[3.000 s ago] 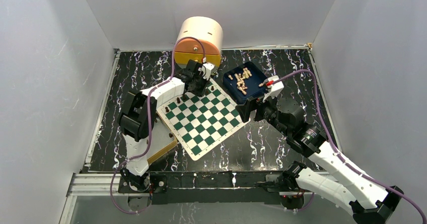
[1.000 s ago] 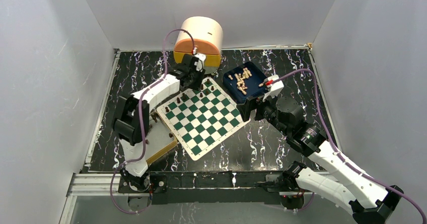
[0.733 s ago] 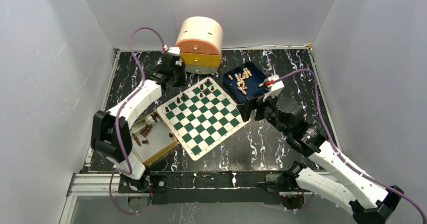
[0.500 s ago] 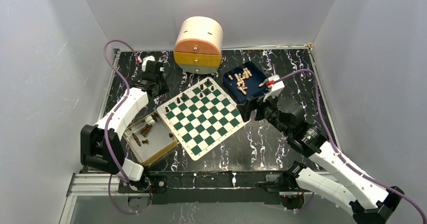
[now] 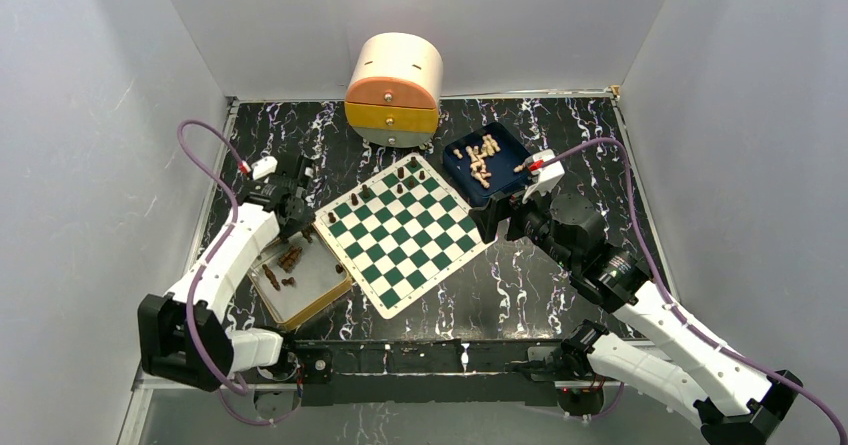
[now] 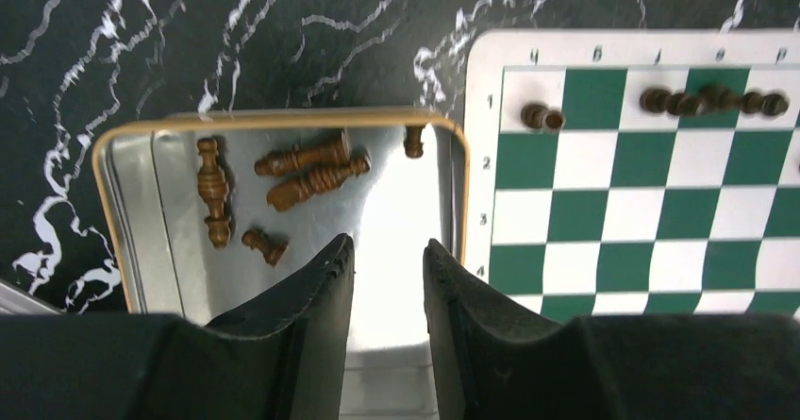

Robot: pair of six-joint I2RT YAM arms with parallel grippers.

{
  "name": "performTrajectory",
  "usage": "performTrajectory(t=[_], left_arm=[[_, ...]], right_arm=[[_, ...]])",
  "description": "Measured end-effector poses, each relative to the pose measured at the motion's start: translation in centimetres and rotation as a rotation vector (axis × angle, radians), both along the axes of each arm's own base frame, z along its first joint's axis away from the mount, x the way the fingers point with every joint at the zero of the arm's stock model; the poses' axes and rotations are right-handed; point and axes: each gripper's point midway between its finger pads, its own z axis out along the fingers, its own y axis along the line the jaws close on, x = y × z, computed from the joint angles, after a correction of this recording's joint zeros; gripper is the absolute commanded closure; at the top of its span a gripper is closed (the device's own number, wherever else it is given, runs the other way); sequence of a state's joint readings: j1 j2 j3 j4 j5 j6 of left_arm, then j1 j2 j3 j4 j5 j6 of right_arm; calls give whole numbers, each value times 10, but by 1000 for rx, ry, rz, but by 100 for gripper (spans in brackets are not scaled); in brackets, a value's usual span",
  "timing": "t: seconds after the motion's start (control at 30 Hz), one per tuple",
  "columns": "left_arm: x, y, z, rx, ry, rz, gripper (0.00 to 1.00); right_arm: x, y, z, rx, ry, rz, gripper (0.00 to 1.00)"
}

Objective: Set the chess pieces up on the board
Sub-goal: Pick up the chess piece from the storage box.

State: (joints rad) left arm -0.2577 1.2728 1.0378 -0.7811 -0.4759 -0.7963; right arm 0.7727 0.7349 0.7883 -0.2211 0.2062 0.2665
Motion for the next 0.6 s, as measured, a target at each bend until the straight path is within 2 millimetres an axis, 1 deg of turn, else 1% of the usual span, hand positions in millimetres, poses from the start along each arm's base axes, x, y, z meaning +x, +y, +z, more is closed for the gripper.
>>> performTrajectory(t=[0.1,0.23,0.3,0.43,0.5,0.6], left_arm=[[-17,-6,-8,-48,29,-24,71],[-36,-10,-11,-92,58,-28,71],[-49,-7,-14,-93,92,8,69],[-74,6,-25,-59,156,120,63],[-80,11,-27,-48,144,175,60],[-86,20,-28,-43,89,251,58]], right_arm=[[0,0,0,-1,0,0,1],[0,0,0,-1,0,0,1],[0,0,-1,-2,2,0,1],[1,1,-2,-2,3,0,1],[1,1,-5,-3,6,1,1],[0,2,-8,-3,13,3,1]])
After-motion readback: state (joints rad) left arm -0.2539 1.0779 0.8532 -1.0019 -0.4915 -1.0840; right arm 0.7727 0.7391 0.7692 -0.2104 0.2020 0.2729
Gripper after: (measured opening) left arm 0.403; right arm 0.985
